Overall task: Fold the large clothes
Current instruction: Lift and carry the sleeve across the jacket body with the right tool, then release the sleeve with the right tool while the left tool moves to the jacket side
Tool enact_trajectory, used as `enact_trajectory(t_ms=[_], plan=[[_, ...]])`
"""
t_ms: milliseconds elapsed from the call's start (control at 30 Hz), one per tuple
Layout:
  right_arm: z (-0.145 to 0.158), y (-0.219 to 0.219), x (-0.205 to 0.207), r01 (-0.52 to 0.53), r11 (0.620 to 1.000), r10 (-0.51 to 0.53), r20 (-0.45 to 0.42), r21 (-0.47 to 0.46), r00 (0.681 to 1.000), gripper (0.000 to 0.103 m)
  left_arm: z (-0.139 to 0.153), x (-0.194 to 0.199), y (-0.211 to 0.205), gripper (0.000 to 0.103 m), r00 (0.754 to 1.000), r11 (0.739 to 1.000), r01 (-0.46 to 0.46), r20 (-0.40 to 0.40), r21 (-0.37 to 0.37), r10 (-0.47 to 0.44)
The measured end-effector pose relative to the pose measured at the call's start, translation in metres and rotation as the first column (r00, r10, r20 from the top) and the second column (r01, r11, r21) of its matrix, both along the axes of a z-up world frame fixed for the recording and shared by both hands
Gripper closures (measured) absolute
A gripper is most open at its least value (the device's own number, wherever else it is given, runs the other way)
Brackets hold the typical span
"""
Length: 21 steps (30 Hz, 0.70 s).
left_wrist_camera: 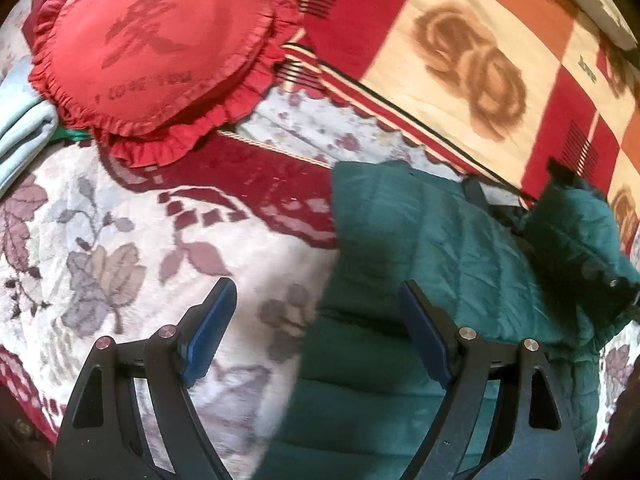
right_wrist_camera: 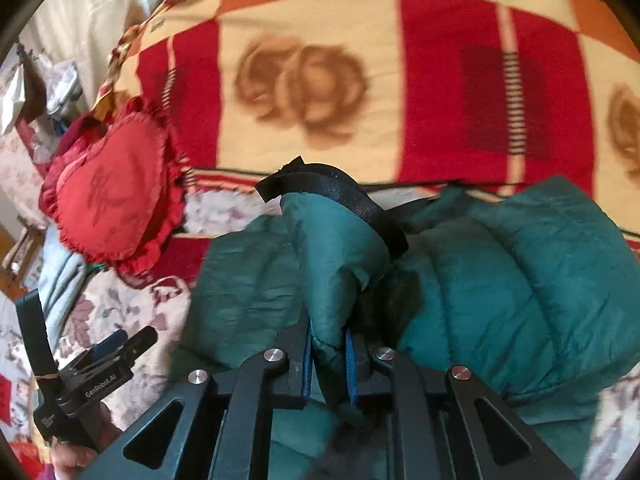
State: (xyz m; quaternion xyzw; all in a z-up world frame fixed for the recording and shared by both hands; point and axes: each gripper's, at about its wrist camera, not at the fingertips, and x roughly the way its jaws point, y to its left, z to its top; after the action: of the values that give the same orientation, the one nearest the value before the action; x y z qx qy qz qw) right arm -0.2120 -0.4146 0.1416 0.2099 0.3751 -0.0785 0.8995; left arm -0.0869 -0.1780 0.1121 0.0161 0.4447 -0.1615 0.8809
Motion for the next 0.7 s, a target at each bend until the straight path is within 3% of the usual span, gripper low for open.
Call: enact_trajectory(t_ms=[400, 567, 633, 700], plan=[[-0.043, 0.048, 0.06, -0.089, 0.993, 0.095, -0.077, 0.08, 0.992, 0.09, -0.002, 0.025, 0.057, 0.02, 0.996, 0.995, -0.088, -0.023, -0.037, 0.087], [-0.054, 0.059, 0.066, -0.123, 0.992, 0.126, -0.106, 0.041, 0.986, 0.09, -0.007, 0.034, 0.059, 0.02, 0.993, 0.991, -0.109, -0.063, -0.073, 0.104], [-0.055, 0.062, 0.066, -0.148, 0.988, 0.15, -0.103, 0.035, 0.983, 0.081, -0.005, 0.035, 0.058, 0.02, 0.992, 0.989, -0.114, -0.074, -0.094, 0.107], [-0.054, 0.062, 0.065, -0.164, 0.984, 0.17, -0.081, 0.075, 0.982, 0.048, -0.003, 0.035, 0.057, 0.02, 0.991, 0.988, -0.115, -0.076, -0.104, 0.107]])
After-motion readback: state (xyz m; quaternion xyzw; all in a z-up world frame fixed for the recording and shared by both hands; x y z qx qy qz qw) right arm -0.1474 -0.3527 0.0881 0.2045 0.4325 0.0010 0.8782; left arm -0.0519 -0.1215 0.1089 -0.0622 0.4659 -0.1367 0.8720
